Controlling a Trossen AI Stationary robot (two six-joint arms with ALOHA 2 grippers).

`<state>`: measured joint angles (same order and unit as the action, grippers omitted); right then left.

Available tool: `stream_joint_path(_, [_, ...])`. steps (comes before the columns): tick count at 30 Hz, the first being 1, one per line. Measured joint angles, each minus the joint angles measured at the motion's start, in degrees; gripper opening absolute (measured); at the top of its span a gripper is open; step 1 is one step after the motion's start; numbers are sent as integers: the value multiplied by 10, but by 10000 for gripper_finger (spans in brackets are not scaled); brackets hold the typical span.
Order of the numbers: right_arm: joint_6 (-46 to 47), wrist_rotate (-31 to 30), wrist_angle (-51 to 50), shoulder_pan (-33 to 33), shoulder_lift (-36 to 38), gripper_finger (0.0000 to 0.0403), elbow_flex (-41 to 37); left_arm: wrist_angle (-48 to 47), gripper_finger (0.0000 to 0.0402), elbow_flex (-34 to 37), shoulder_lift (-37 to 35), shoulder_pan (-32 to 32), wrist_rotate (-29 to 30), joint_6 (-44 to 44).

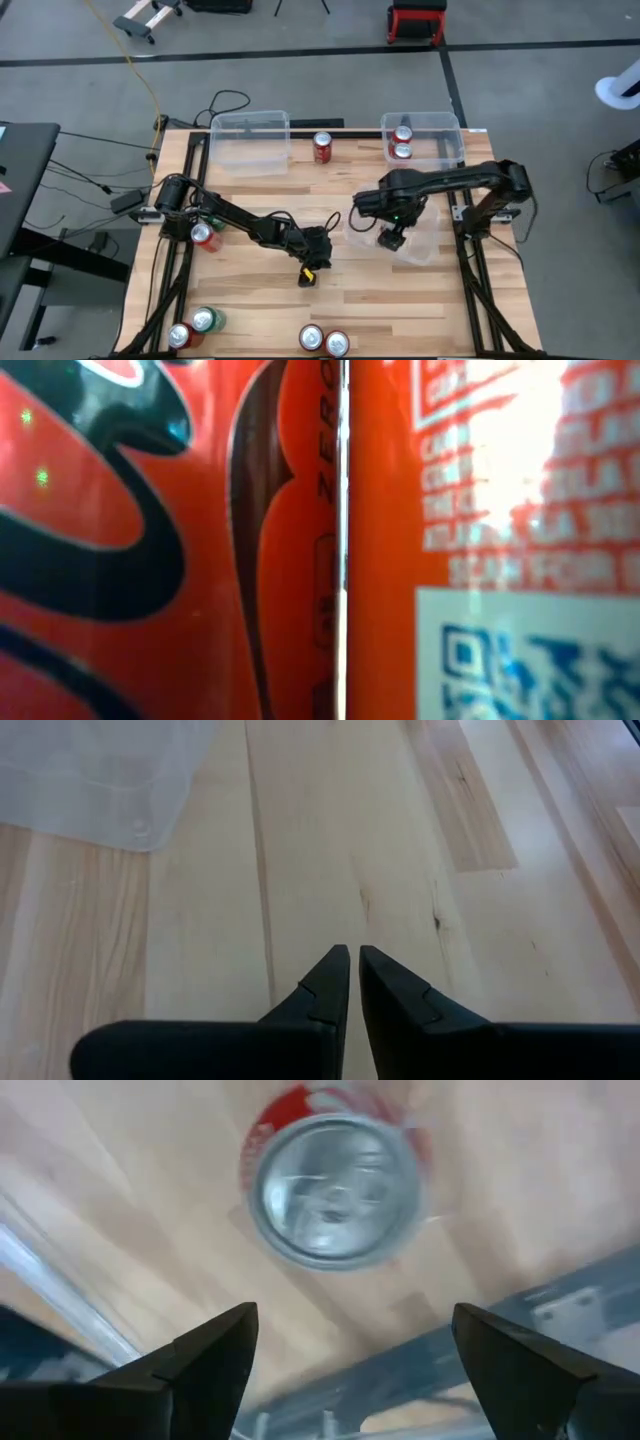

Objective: Sort soda cans
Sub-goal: Put the middle right red-white soda can into the bottom transparent bin

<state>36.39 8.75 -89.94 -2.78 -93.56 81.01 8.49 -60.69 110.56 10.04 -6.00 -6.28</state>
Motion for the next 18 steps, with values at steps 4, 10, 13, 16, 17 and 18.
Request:
stream_joint_path(4, [36,-44,17,-26,51,343,0,0,25,0,0,0,0,0])
stream_joint_path(10, [90,-87,30,-80,87,253,-10,0,25,0,0,0,0,-3])
stream_joint_path(13, [102,-88,42,-97,86,176,-36,1,25,0,0,0,1,-4])
stream_joint_path(16, [105,-89,50,-107,81,80,-70,2,25,0,0,0,4,-5])
stream_joint_path(17, [106,-89,59,-107,81,46,-81,2,25,0,0,0,5,-5])
stream_joint_path(18, [105,-89,71,-105,81,24,-92,2,25,0,0,0,5,-5])
